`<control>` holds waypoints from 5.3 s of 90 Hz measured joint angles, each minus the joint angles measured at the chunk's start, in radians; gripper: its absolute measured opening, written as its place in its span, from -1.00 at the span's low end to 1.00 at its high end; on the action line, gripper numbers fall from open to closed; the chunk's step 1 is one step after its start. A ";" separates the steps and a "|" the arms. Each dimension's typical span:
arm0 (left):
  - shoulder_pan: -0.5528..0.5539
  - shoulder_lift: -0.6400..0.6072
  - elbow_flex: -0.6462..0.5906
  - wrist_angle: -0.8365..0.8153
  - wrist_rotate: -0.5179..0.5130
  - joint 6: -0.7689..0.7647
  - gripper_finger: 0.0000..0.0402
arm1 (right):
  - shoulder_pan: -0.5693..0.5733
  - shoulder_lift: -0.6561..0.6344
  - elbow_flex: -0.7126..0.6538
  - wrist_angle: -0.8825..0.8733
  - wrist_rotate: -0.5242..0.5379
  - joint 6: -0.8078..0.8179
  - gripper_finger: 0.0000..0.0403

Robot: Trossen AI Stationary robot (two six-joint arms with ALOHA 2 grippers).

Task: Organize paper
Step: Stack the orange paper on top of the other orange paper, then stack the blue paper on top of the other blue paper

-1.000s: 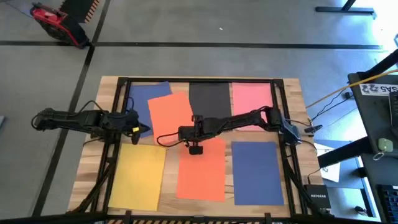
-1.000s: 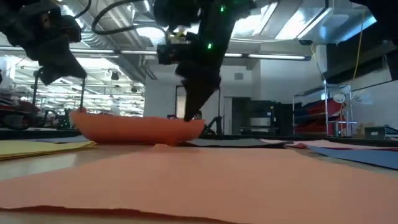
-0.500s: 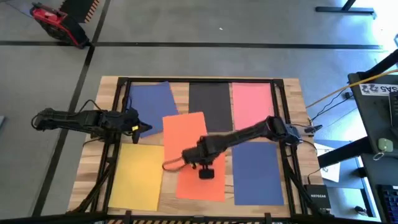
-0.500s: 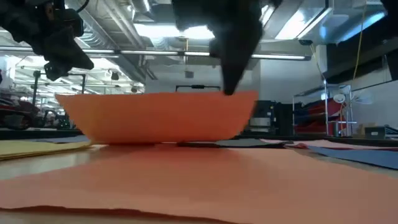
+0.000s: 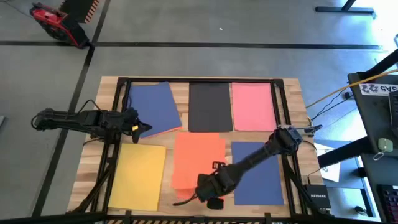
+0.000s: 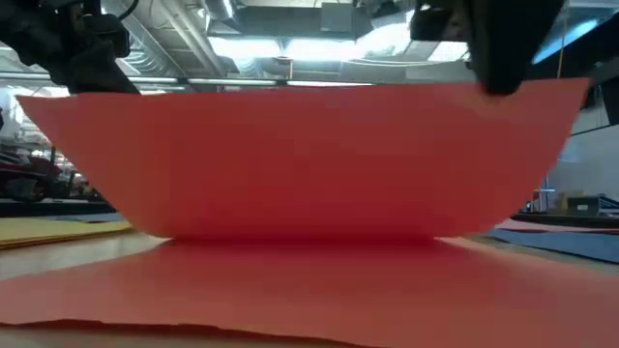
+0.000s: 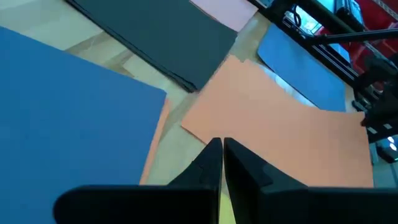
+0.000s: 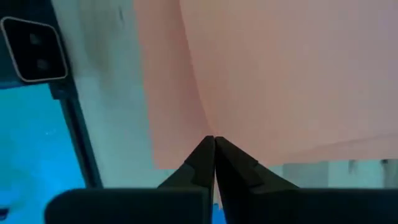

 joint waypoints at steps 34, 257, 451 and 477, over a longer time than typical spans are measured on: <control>0.000 0.000 0.000 -0.034 0.000 0.008 -1.00 | 0.057 0.000 0.000 0.081 0.040 0.105 -1.00; 0.095 0.160 0.000 0.406 0.185 -0.104 -1.00 | -0.479 -0.001 -0.274 0.480 0.245 -0.297 -1.00; 0.183 0.162 0.000 0.260 0.185 -0.025 -1.00 | -0.498 -0.029 -0.408 0.649 -0.027 -0.230 -1.00; 0.183 0.161 0.000 0.253 0.185 -0.017 -1.00 | -0.491 -0.113 -0.406 0.633 -0.016 -0.261 -1.00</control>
